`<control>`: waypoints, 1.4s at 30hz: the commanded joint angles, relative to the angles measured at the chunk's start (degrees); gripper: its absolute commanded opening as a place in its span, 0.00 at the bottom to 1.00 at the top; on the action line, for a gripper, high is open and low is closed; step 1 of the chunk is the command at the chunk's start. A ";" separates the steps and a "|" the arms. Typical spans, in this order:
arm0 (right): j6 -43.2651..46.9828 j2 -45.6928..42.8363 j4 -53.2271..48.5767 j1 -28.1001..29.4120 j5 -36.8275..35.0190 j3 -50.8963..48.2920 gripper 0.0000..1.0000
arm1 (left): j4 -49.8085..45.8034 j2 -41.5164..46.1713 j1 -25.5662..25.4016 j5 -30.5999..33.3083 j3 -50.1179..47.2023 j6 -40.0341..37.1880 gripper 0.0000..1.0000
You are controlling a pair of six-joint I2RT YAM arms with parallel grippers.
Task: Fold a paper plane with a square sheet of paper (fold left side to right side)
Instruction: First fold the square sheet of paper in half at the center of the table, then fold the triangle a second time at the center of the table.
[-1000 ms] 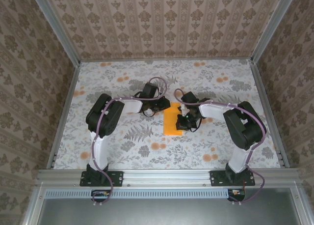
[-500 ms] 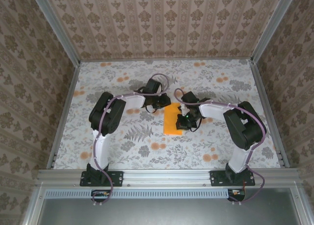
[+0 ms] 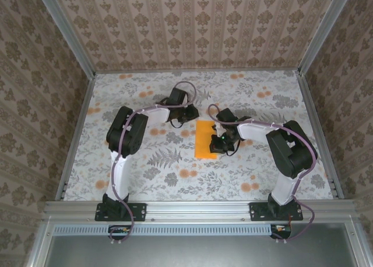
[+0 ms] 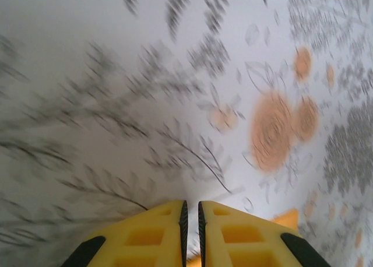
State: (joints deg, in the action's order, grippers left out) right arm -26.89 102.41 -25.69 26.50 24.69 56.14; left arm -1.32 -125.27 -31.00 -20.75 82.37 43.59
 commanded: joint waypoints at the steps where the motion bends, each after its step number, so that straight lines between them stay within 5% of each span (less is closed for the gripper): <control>1: 0.81 0.94 -6.17 -0.13 -2.46 -3.44 0.00 | -1.80 -1.97 1.82 4.23 1.39 -2.58 0.16; 6: -1.67 -3.19 2.00 -0.22 3.12 -3.52 0.08 | 0.31 6.29 1.91 4.05 -3.20 -5.24 0.18; 12: -2.79 -11.91 7.28 -3.23 1.92 -3.46 0.36 | -2.54 18.97 1.33 1.86 -11.20 -7.51 0.19; 20: -5.88 -15.27 12.26 -9.56 4.42 -6.60 0.63 | 0.13 17.96 -4.06 -4.00 -14.98 -4.13 0.18; 31: -8.97 -11.68 9.77 -9.89 8.66 -7.67 0.58 | 1.05 7.08 -5.82 -4.40 -9.64 -2.46 0.17; 42: -8.98 -5.40 6.03 -9.72 12.55 -6.27 0.51 | 2.18 7.15 -5.91 -2.62 -13.06 -1.13 0.16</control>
State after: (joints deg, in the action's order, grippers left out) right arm -34.96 95.11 -17.39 16.64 34.41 49.23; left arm 0.40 -117.64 -36.84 -23.99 70.48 41.47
